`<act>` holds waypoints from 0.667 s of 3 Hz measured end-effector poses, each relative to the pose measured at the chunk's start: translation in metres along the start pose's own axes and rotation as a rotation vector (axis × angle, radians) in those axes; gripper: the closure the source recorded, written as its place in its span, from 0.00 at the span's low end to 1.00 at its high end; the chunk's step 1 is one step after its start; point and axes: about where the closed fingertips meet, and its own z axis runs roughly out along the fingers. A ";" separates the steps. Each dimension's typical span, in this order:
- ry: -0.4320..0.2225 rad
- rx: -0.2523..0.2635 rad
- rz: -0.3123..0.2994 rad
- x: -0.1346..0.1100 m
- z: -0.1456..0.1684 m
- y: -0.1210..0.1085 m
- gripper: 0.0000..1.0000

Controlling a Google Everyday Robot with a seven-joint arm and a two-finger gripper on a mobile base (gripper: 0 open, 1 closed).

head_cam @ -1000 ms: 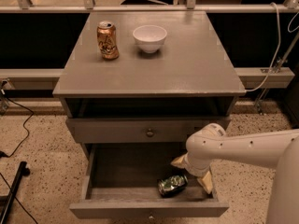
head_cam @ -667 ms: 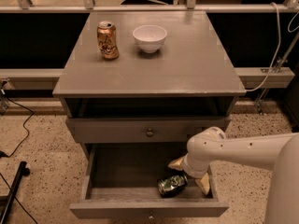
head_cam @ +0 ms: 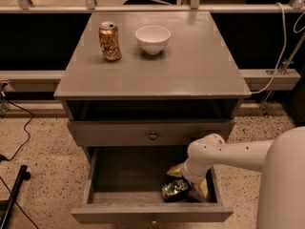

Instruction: Pick green can from middle drawer and place on counter

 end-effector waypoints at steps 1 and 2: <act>-0.020 -0.010 0.027 0.003 0.020 0.000 0.00; -0.059 -0.015 0.063 0.001 0.034 0.000 0.18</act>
Offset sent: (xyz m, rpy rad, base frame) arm 0.0019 0.0080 -0.0462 0.0436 0.1109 -0.0917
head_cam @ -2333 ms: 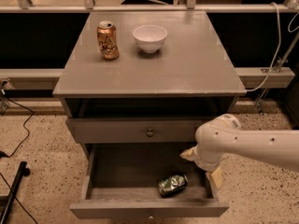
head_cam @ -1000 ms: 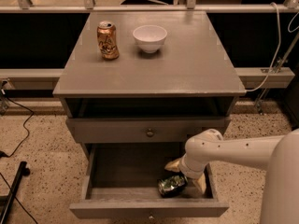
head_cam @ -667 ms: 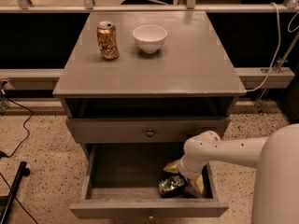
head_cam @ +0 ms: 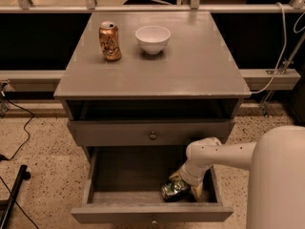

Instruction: Pick green can from middle drawer and place on counter

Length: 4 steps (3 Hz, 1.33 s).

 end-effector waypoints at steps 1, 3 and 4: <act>-0.091 0.054 0.041 -0.006 -0.004 -0.006 0.41; -0.296 0.167 0.000 -0.040 -0.045 -0.026 0.88; -0.315 0.251 -0.015 -0.046 -0.083 -0.025 1.00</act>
Offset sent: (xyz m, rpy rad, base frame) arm -0.0157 0.0451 0.0731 0.3907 0.1723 0.0170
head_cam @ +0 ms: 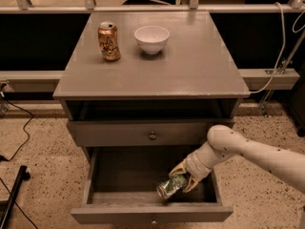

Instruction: Pick green can from middle drawer and place on counter

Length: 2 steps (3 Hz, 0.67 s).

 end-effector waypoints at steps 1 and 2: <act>0.090 0.107 -0.033 -0.027 -0.056 -0.003 1.00; 0.265 0.207 -0.058 -0.064 -0.119 -0.002 1.00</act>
Offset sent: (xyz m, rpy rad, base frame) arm -0.0516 -0.0664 0.2325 -0.0550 -0.5751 -0.2631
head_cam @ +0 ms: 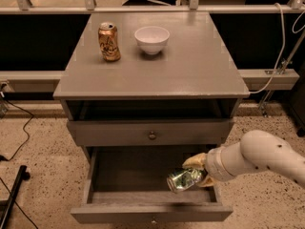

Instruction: Pick green can from middle drawer and place on counter

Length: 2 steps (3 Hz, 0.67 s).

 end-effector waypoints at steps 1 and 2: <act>0.200 0.079 -0.004 -0.009 -0.067 -0.027 1.00; 0.395 0.141 0.002 -0.008 -0.156 -0.080 1.00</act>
Offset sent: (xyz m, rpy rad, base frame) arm 0.0193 -0.0474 0.2634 -0.1845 -0.4611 -0.3562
